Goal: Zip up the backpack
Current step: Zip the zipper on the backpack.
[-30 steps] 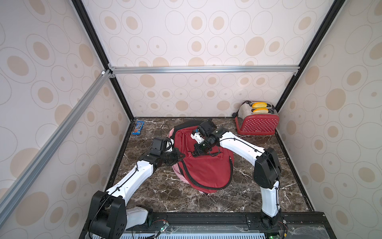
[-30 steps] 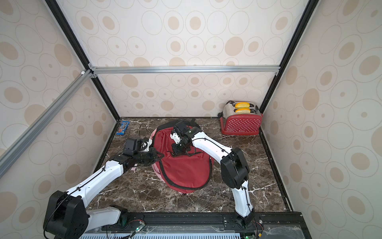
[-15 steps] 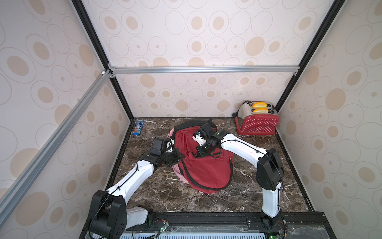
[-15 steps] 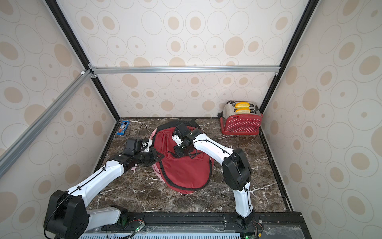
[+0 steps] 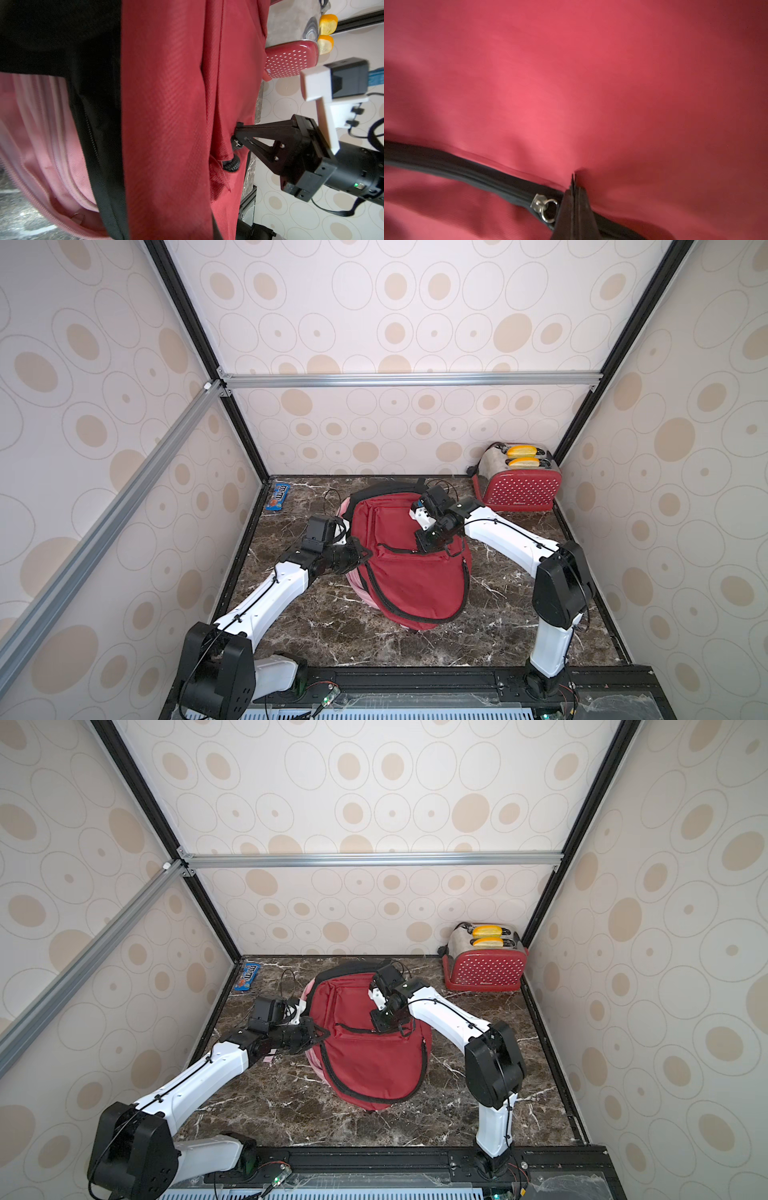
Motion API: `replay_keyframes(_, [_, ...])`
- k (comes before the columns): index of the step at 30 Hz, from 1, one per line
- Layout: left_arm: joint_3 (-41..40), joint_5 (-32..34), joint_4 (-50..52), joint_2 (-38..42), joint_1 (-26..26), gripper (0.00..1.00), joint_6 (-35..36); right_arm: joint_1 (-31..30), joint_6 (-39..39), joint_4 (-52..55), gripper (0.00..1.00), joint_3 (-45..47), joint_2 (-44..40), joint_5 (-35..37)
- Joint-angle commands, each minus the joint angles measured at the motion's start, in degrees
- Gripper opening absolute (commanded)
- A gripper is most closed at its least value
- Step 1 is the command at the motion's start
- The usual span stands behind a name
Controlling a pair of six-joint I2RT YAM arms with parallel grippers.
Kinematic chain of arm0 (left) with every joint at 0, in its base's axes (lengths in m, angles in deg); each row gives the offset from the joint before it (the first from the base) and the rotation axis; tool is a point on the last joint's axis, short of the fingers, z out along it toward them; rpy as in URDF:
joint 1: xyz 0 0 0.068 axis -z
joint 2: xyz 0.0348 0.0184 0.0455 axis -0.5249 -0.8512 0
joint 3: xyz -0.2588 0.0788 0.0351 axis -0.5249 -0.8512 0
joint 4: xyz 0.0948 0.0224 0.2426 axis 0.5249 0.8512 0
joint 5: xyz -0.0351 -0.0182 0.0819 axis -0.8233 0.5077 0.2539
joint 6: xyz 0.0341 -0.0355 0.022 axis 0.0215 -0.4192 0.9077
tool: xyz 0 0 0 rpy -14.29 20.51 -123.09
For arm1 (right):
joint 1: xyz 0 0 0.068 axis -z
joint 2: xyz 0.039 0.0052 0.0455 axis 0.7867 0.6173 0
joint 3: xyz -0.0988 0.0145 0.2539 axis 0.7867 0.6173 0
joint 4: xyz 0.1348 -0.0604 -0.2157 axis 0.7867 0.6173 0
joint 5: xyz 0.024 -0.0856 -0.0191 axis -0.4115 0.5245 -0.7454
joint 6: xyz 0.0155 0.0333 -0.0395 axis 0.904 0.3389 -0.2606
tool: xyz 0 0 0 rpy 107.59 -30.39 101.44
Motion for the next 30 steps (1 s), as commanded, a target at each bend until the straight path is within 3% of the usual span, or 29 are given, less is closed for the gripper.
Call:
replay_keyframes(1, [3.0,2.3,-0.4,1.5,-1.0,0.0,0.5,2.4,-0.5,4.4,0.0,1.5,-2.0,2.6])
replay_keyframes(22, [3.8,2.0,0.0,0.8,-2.3,0.0,0.9,12.3,-1.0,3.5,0.0,6.2,-7.1,2.6])
replay_keyframes(26, [4.0,1.9,-0.1,0.5,-2.3,0.0,0.9,12.3,-0.9,3.5,0.0,4.6,-5.9,-1.4])
replay_keyframes(27, [4.1,2.0,-0.1,0.5,-2.4,0.0,0.9,12.4,-0.8,3.7,0.06,3.7,-5.5,-3.5])
replay_keyframes(29, [4.4,2.0,-0.1,0.3,-2.5,0.0,0.9,12.5,-0.1,3.8,0.32,1.6,-5.6,-8.3])
replay_keyframes(30, [4.5,2.0,-0.1,0.2,-2.5,0.0,0.7,12.7,0.3,3.2,0.38,0.9,-6.1,-10.8])
